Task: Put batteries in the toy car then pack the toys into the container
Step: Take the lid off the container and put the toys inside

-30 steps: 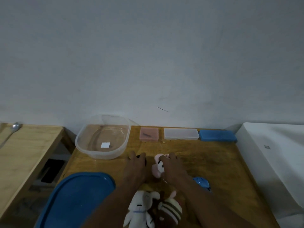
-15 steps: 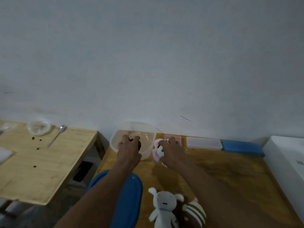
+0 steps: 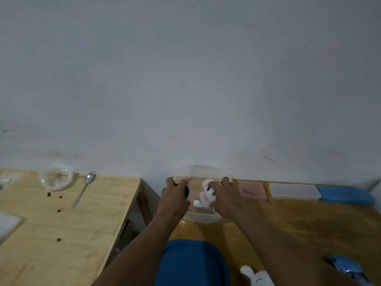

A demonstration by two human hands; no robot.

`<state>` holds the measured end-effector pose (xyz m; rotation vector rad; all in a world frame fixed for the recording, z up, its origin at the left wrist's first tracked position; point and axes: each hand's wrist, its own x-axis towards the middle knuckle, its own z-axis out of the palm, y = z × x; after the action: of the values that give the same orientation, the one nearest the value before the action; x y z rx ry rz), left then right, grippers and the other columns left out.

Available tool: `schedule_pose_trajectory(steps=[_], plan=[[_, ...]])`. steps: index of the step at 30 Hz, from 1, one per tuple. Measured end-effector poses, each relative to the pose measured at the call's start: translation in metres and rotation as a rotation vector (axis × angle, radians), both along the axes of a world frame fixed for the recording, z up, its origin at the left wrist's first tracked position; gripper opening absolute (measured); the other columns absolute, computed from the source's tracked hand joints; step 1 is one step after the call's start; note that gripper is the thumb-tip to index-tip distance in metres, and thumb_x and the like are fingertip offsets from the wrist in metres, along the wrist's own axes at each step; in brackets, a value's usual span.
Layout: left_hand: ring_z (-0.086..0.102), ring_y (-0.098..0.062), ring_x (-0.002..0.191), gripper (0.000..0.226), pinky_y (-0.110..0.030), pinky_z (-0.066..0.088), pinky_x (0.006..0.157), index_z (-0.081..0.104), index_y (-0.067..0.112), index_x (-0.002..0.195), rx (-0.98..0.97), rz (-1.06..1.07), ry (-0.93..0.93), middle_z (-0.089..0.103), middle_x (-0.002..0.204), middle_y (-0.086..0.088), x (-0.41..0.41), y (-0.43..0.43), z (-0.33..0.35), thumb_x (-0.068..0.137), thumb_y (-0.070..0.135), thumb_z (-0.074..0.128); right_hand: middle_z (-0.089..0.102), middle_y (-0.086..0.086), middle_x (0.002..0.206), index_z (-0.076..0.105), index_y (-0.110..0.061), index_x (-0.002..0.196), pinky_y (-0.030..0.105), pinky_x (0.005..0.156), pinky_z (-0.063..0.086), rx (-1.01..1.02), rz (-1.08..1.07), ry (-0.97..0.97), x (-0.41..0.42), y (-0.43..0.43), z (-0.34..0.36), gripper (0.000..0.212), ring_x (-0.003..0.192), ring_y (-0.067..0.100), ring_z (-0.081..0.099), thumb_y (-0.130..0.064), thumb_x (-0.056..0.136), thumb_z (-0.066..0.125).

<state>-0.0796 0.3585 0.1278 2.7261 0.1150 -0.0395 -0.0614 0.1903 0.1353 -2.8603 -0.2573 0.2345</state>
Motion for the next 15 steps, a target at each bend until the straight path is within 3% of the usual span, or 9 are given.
schedule_pose_trajectory(steps=[10, 15], plan=[[0.057, -0.026, 0.109, 0.060, -0.037, 0.051, 0.098, 0.048, 0.028, 0.132, -0.034, -0.099, -0.021, 0.045, 0.129, -0.008, 0.038, 0.004, -0.020, 0.080, 0.038, 0.075, 0.042, 0.013, 0.127, 0.045, -0.030, 0.129, 0.041, 0.091, 0.049, -0.070, -0.040, 0.002, 0.026, 0.007, -0.009, 0.057, 0.111, 0.031, 0.050, -0.025, 0.078, 0.070], [0.056, -0.027, 0.110, 0.058, -0.031, 0.050, 0.091, 0.048, 0.023, 0.134, -0.057, -0.121, 0.054, 0.042, 0.131, -0.010, 0.070, 0.001, -0.021, 0.082, 0.031, 0.074, 0.040, 0.012, 0.128, 0.043, -0.029, 0.132, 0.039, 0.093, 0.045, -0.103, -0.026, 0.039, 0.053, 0.011, -0.020, 0.056, 0.116, 0.031, 0.042, -0.019, 0.082, 0.065]])
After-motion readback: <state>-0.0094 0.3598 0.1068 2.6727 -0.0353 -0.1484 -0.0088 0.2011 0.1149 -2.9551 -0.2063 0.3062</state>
